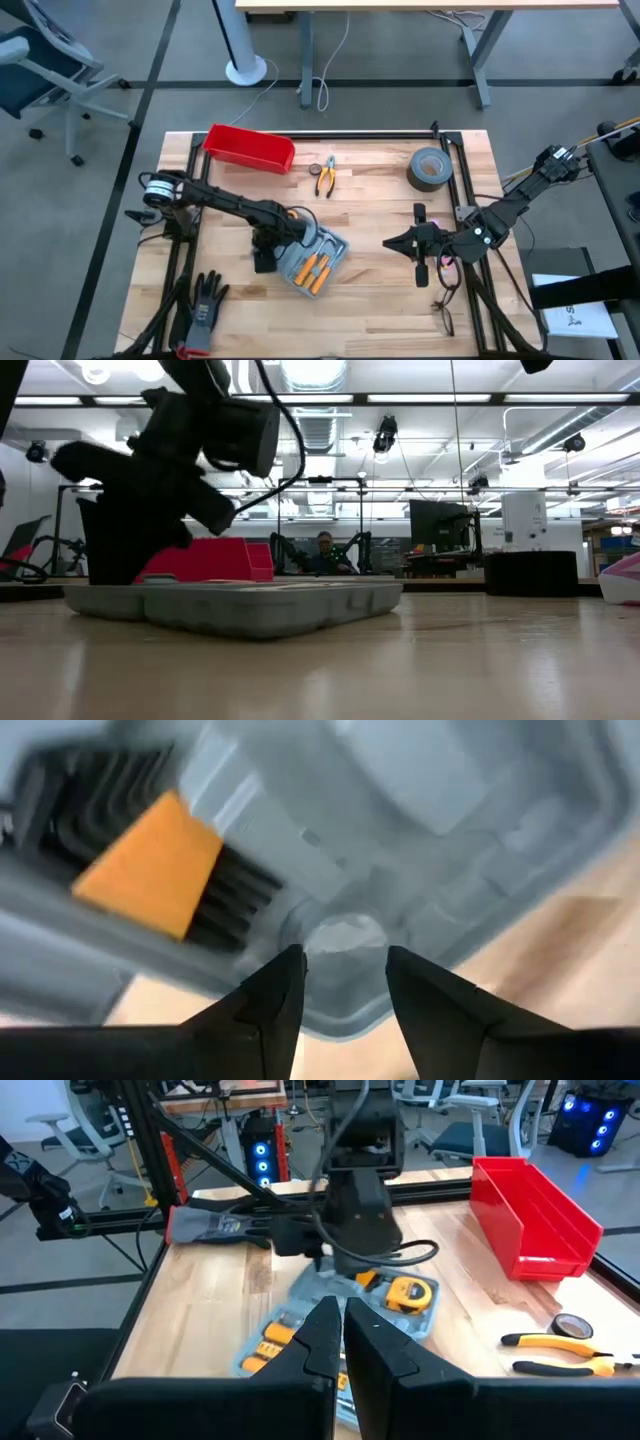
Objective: Prefit tool cases
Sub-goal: Remove the hex keys from the gray toolbox
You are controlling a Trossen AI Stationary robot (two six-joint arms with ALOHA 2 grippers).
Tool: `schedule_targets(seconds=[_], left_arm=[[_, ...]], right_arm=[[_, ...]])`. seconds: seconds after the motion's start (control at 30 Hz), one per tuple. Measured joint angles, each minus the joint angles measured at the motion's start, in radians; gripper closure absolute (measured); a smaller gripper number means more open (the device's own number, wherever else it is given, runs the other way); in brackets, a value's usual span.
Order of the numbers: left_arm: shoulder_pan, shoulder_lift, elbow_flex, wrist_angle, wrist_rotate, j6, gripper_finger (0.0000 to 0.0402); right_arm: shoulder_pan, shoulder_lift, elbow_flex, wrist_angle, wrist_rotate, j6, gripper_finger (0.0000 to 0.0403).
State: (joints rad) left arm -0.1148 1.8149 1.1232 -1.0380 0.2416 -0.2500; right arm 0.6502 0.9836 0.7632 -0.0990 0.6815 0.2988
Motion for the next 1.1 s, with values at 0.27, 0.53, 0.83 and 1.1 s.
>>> schedule_targets(seconds=[0.27, 0.53, 0.83, 1.1], left_arm=[[-0.061, 0.000, 0.102, 0.027, 0.014, -0.067, 0.0237], [-0.058, 0.000, 0.184, 0.078, -0.130, -0.098, 0.0230], [-0.022, -0.001, 0.176, 0.196, -0.247, -0.231, 0.0233], [0.017, -0.001, 0.175, 0.119, -0.257, -0.272, 0.0252]], right_arm=[[0.000, 0.000, 0.000, 0.000, 0.000, -0.003, 0.0403], [0.000, 0.000, 0.000, 0.000, 0.000, -0.003, 0.0403], [0.000, 0.000, 0.000, 0.000, 0.000, -0.001, 0.0403], [0.000, 0.000, 0.000, 0.000, 0.000, 0.002, 0.0403]])
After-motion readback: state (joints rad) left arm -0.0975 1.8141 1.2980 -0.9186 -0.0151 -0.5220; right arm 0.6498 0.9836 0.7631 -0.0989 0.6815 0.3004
